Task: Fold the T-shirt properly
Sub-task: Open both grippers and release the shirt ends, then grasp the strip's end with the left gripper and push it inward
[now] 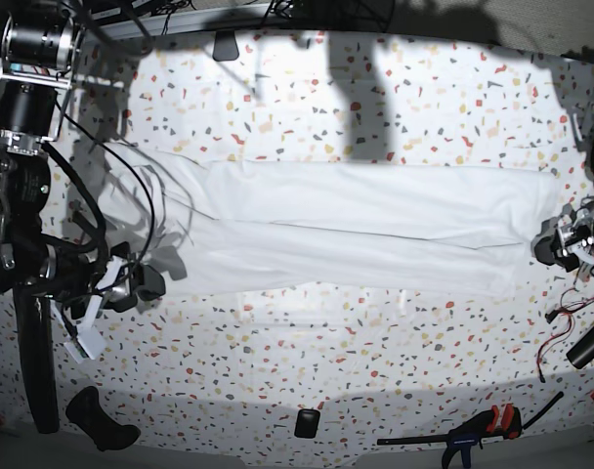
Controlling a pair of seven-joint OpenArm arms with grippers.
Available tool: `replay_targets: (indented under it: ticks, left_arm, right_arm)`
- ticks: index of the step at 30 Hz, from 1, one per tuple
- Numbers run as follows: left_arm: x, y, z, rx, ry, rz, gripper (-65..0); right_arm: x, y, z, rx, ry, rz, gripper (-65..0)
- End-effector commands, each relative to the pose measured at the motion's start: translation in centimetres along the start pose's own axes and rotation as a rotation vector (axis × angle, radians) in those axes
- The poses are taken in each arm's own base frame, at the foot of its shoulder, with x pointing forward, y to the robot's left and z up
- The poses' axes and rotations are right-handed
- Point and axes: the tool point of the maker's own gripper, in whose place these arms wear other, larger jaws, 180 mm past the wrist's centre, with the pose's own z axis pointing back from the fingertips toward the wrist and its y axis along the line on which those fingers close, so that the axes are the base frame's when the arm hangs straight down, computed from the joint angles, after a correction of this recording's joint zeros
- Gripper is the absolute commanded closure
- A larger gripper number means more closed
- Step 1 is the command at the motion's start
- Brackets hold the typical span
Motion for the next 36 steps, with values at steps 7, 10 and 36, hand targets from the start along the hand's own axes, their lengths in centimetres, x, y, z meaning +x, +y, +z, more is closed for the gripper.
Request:
replay_targets:
  ticks: [7,10,36]
  left_arm:
    - [3.5,-0.9,1.4,-0.047,-0.119,-0.024,-45.5]
    - [3.9,-0.8,1.4,-0.046,-0.155,-0.021,-45.5]
    - [0.2,-3.6,-0.2,-0.174,-0.026,-0.038,-45.5]
  right_arm:
    - [2.1,-0.2,0.9,-0.004,-0.061,0.031,-34.0]
    - [2.1,-0.2,0.9,-0.004,-0.062,0.031,-34.0]
    - [2.1,-0.2,0.9,-0.004,-0.061,0.031,-34.0]
